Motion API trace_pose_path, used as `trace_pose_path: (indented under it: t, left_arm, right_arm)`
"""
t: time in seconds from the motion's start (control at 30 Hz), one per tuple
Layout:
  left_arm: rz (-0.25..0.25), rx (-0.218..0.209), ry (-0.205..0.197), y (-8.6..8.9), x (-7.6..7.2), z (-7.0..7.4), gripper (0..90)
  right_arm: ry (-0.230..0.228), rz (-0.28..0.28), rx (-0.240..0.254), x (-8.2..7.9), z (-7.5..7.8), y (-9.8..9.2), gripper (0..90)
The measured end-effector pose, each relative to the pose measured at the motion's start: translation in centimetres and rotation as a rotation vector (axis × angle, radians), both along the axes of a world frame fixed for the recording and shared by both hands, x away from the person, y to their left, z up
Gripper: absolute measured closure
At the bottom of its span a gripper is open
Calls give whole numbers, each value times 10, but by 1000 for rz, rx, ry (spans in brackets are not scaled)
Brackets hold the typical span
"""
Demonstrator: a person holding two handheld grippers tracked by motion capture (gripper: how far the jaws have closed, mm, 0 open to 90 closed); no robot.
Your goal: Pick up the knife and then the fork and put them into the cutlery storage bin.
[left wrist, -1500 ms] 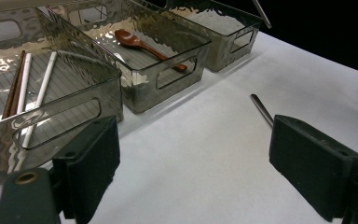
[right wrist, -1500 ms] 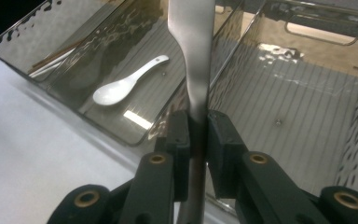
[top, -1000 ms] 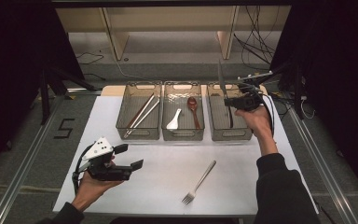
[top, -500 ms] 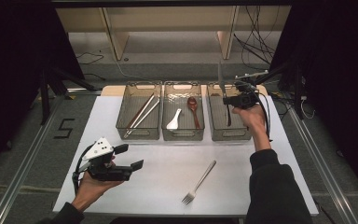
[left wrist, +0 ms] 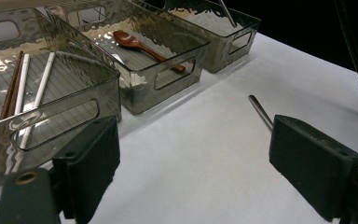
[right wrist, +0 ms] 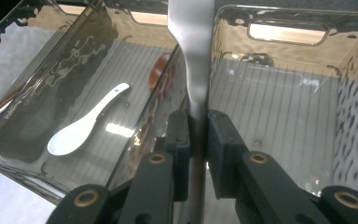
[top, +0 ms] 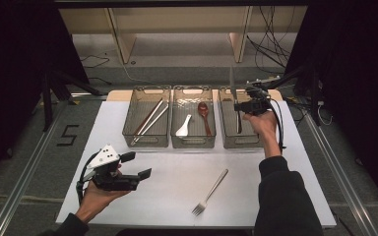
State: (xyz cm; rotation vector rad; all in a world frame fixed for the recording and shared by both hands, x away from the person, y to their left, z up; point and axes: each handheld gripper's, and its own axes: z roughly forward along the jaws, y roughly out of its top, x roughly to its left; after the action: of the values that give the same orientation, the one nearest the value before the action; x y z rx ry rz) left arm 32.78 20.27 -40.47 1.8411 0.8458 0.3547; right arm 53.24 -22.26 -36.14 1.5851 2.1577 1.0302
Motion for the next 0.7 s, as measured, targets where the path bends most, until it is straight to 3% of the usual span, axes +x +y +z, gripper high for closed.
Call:
trace_pose_path:
  t: [0.7]
  left_arm:
    - [-3, 0, -3, 0, -1, 1, 158]
  right_arm:
    - [56, -50, 10, 5, -23, 7, 802]
